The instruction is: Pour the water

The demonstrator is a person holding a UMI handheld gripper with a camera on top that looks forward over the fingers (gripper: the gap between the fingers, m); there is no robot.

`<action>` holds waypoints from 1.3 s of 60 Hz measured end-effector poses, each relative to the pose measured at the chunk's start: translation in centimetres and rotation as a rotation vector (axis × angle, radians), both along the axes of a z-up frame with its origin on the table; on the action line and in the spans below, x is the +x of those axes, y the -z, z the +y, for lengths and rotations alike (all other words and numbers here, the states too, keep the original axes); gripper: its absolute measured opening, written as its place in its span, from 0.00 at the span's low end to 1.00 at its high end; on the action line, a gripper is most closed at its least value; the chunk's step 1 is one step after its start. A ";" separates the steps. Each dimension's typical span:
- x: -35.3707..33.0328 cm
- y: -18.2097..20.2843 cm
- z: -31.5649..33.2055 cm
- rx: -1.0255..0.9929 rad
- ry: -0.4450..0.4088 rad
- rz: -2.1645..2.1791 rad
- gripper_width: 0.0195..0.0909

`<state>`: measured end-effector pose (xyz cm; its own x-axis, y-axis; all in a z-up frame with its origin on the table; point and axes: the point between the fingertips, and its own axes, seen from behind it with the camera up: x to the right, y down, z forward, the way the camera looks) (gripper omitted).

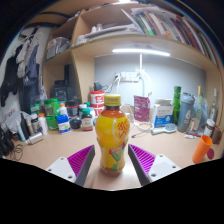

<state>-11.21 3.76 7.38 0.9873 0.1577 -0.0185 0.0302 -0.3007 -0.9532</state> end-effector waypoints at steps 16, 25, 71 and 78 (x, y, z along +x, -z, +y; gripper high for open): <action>0.4 1.1 5.2 0.055 0.023 -0.040 0.31; 0.5 1.6 5.7 -0.004 0.005 0.020 0.17; 21.8 -8.9 4.7 -0.287 0.383 1.984 0.12; 22.2 -11.3 4.7 -0.265 0.349 2.229 0.12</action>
<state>11.00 8.50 18.70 -0.6398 -0.1512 -0.7535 -0.7407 -0.1403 0.6571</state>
